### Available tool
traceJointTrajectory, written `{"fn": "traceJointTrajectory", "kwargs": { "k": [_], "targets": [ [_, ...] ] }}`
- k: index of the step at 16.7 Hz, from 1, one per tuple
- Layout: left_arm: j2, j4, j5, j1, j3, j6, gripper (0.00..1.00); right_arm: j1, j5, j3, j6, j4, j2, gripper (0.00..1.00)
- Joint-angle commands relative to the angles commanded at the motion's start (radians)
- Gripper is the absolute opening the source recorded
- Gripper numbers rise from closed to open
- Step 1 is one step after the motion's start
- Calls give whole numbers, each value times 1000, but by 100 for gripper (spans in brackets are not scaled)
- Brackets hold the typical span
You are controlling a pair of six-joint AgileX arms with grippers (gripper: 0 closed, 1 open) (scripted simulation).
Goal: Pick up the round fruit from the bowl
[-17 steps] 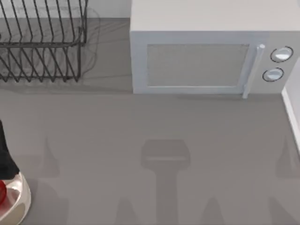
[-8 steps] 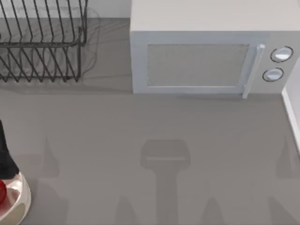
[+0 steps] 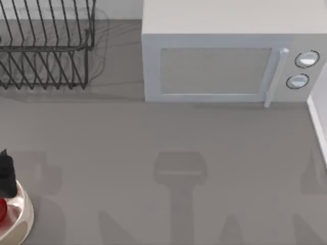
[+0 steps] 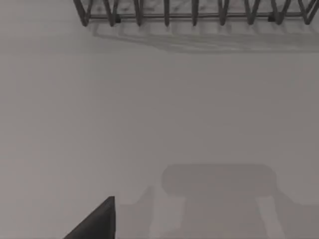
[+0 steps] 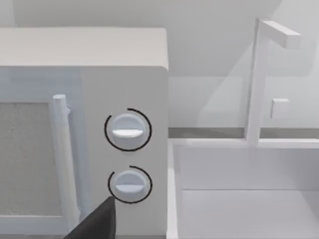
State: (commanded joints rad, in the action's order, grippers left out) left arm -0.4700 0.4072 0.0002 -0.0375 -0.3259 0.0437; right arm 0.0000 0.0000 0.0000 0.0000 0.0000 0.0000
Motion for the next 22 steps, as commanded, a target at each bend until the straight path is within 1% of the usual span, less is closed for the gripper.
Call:
{"fn": "traceJointTrajectory", "kwargs": {
  "k": [7,11,13,17,20,22],
  "targets": [
    [-604,465,0,-42,-364,49,100,0,0,0,0,0,0,100],
    [-820,640,0,-58,-501,67,100,0,0,0,0,0,0,100],
    [-866,681,0,-62,-535,72,100,0,0,0,0,0,0,100],
    [-873,687,0,-62,-541,73,100,0,0,0,0,0,0,100],
    [-877,670,0,-58,-526,72,100,0,0,0,0,0,0,100],
    [-907,614,0,-59,-492,73,100,0,0,0,0,0,0,100]
  ]
}}
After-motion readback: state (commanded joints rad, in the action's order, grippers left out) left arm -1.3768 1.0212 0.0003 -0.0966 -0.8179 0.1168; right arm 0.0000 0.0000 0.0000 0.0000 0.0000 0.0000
